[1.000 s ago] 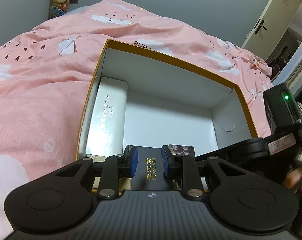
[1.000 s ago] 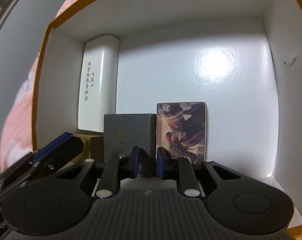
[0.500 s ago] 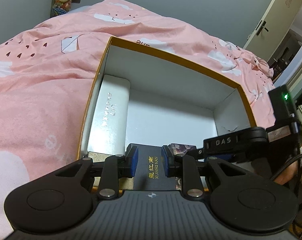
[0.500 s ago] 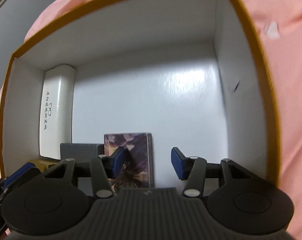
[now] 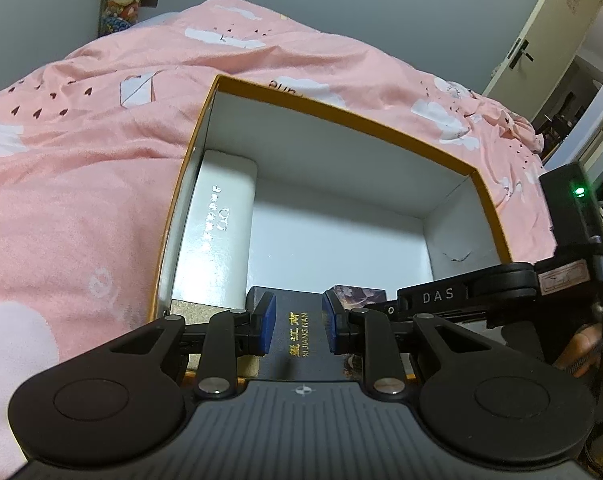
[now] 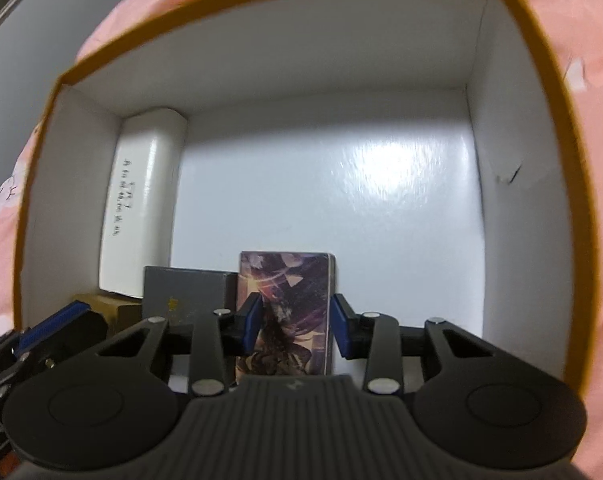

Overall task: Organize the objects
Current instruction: 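Withdraw both tools from the orange box back to the pile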

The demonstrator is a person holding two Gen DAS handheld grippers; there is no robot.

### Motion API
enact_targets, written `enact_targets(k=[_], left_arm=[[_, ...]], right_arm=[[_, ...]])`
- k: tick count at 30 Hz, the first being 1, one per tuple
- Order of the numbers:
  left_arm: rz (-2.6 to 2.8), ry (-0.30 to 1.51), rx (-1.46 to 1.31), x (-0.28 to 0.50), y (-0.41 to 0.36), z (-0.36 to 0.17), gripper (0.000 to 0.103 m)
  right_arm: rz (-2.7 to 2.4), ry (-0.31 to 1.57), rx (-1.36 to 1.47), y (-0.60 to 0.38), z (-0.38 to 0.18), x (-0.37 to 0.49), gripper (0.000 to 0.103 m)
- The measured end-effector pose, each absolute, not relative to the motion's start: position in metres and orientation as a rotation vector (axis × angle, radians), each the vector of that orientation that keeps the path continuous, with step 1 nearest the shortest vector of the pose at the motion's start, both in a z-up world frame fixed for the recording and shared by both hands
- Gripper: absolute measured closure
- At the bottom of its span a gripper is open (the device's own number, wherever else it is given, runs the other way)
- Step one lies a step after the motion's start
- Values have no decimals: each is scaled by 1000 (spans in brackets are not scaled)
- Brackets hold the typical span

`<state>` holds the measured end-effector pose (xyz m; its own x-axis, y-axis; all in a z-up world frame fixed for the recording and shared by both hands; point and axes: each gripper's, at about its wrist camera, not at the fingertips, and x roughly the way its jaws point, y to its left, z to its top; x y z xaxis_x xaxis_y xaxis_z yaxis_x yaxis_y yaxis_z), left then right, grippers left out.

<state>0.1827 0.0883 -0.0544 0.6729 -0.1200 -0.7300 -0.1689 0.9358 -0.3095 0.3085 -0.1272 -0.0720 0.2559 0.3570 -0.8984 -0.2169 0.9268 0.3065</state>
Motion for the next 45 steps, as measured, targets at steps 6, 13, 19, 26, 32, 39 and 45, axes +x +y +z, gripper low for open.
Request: enact_targets(k=[6,13,19,26,32,39,45], left_arm=[[-14,798,-325,166,77,-35,75],[-51,750,-283,135,70,-13,73],[-135,784,-234,103,67,-4,72],[-208,1035,-280,84,68,-32,71],[-295,1139,-175,65,58,-39,55],[-339,1239,-108,57,43,-60,53],[-334,1181,-118,67,39,-58,61]], right_arm=[[439,1102,89,-131,-27,271,62],[479,901,71,-126,10,224,59],[499,902,39,-129,11,178,59],[522,1066,64,-140,-20,134,58],[519,1152,26,-142,-38,111,59],[516,1252,-42,-144,-58,98,59],[572,1263,-91,-132,-63,94,58]])
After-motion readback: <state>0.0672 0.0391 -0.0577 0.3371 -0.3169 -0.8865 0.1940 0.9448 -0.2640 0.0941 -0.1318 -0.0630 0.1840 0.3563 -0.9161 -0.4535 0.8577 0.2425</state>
